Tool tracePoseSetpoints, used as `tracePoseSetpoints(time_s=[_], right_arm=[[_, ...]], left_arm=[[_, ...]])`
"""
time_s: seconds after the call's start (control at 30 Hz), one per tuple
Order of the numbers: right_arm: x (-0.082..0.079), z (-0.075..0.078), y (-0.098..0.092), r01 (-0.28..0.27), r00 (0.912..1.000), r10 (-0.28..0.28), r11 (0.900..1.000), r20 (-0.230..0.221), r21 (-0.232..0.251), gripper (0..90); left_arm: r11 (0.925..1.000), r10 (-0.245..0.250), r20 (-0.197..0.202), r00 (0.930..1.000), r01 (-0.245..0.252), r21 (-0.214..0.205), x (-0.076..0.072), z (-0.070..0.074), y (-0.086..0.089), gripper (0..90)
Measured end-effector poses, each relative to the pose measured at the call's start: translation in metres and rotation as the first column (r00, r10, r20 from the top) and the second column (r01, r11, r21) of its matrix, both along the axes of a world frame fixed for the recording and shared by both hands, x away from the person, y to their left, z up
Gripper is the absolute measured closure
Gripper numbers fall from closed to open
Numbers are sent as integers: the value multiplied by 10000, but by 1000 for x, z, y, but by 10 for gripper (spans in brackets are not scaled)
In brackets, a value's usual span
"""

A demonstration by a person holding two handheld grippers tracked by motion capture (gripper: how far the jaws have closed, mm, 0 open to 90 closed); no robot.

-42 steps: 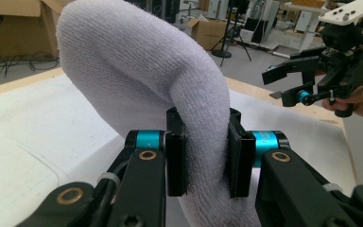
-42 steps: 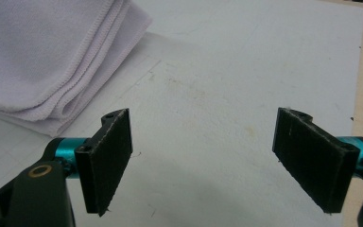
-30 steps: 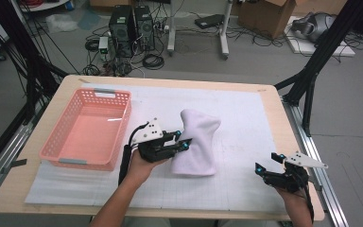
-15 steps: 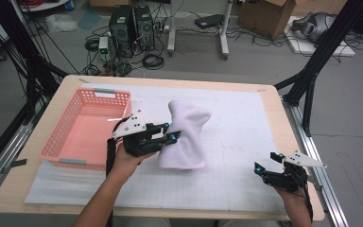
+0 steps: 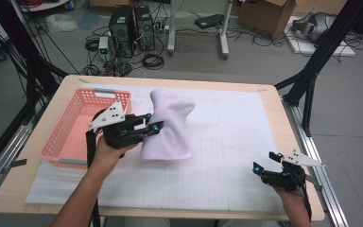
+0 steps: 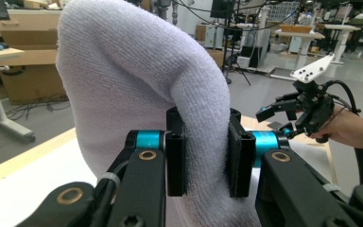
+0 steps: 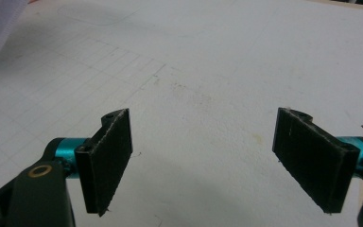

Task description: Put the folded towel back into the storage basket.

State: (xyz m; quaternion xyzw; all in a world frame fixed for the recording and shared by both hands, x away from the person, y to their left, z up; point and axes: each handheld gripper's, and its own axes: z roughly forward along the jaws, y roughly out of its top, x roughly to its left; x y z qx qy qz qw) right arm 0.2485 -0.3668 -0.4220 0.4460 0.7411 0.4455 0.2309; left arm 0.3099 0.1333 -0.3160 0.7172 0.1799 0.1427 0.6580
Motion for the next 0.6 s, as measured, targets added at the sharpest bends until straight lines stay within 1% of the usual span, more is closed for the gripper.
tracePoseSetpoints(time_s=[0.03,0.07,0.27,0.6], right_arm=[[0,0,0,7,10000,-7,10000,-5,-5,196],[0,0,1,-1,10000,1,10000,-6,3,195],[1,0,2,-24,10000,24,10000,16,-49,196],[2,0,5,-52,10000,52,10000,-62,-54,195]], left_arm=[[10000,0,0,10000,0,0,0,0,0,738],[9999,114,10,9999,-114,-11,0,1,5,738],[9991,418,41,9991,-418,-22,1,5,21,737],[9984,569,132,9983,-568,-69,2,16,45,736]])
